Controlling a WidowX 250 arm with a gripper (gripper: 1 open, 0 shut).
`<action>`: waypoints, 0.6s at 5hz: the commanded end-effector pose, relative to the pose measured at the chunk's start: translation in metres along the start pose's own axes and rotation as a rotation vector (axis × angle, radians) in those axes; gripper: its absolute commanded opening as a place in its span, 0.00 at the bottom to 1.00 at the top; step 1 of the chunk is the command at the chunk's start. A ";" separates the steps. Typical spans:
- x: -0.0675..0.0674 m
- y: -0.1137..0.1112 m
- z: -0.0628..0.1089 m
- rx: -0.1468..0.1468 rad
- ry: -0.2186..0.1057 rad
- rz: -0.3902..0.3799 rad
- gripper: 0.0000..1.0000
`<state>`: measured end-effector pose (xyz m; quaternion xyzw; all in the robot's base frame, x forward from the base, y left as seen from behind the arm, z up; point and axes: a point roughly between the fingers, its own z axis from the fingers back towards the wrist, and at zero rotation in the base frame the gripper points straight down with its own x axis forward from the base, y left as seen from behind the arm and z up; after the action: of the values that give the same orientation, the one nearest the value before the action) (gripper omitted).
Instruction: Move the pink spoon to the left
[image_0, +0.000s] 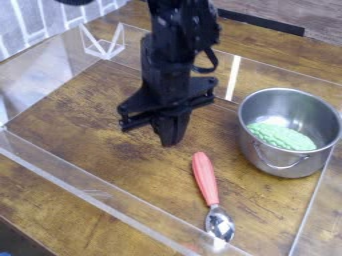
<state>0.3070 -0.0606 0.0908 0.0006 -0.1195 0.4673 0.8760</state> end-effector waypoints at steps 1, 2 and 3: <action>0.005 -0.010 0.009 -0.059 -0.042 0.048 0.00; 0.004 -0.022 0.006 -0.062 -0.003 -0.014 1.00; 0.005 -0.025 -0.008 -0.070 0.039 -0.097 1.00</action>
<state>0.3189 -0.0745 0.0682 -0.0138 -0.0932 0.4130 0.9058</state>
